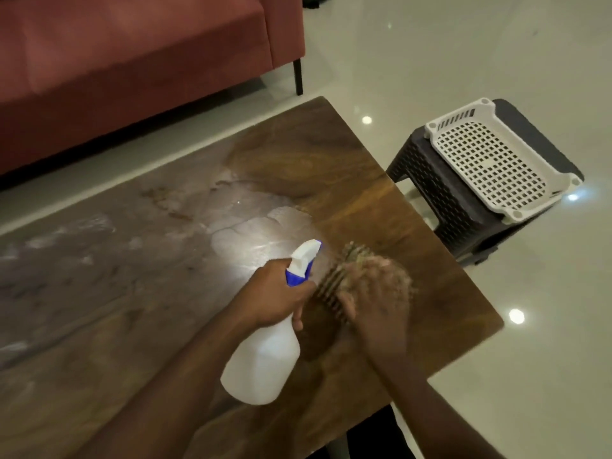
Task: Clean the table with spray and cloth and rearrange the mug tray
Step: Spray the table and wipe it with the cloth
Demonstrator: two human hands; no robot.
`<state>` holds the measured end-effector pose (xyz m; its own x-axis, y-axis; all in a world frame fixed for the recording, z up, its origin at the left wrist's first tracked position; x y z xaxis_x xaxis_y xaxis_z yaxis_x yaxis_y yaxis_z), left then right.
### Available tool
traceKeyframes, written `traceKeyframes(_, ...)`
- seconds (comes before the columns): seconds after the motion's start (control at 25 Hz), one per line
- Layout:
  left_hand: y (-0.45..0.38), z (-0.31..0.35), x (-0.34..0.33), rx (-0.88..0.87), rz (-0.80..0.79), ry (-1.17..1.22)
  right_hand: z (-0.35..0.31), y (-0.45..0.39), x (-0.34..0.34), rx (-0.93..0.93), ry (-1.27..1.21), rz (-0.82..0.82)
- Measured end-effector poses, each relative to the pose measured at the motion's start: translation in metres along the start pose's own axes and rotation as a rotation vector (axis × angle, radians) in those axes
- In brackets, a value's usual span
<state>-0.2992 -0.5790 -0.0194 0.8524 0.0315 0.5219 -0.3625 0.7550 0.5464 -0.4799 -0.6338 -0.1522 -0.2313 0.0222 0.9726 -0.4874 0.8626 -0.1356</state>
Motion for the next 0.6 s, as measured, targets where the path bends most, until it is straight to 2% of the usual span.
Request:
traceKeyframes(0.08,-0.001,-0.014,0.016,0.034,0.053,-0.017,-0.019,0.014,-0.008,0.326,-0.019,-0.038)
traceKeyframes(0.12,-0.002,-0.021,0.023,0.046,0.068,-0.013,-0.010,0.013,-0.003,0.378,-0.019,-0.059)
traceKeyframes(0.16,-0.002,-0.029,0.033,0.067,0.090,0.005,-0.002,0.002,-0.002,0.361,-0.015,-0.034)
traceKeyframes(0.24,-0.004,-0.045,0.051,0.115,0.120,0.060,-0.004,-0.040,-0.006,0.158,0.031,0.025)
traceKeyframes(0.32,-0.007,-0.059,0.064,0.139,0.133,0.087,-0.037,-0.099,-0.021,-0.032,0.043,0.005)
traceKeyframes(0.36,-0.009,-0.066,0.068,0.145,0.142,0.086,-0.065,-0.118,-0.027,-0.027,0.019,0.007)
traceKeyframes(0.4,-0.011,-0.071,0.072,0.150,0.158,0.090,-0.091,-0.123,-0.035,0.056,-0.026,-0.003)
traceKeyframes(0.48,-0.018,-0.073,0.081,0.167,0.203,0.119,-0.116,-0.099,-0.046,0.381,-0.047,-0.074)
traceKeyframes(0.56,-0.028,-0.069,0.096,0.196,0.201,0.175,-0.092,-0.095,-0.036,0.654,-0.004,-0.147)
traceKeyframes(0.6,-0.036,-0.068,0.107,0.213,0.191,0.197,-0.080,-0.115,-0.036,0.670,0.010,-0.127)
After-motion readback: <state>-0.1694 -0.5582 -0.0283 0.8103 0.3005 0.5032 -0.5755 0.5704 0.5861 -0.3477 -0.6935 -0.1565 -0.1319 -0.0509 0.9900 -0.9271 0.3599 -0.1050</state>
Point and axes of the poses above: each hand's wrist, its own y-axis away from the middle knuckle, its own x-axis out of the back of the hand, z = x × y, the point moved 1 cm from there along -y, towards the middle knuckle, and after that the axes turned 4 degrees about z, right-handed, at the moved point
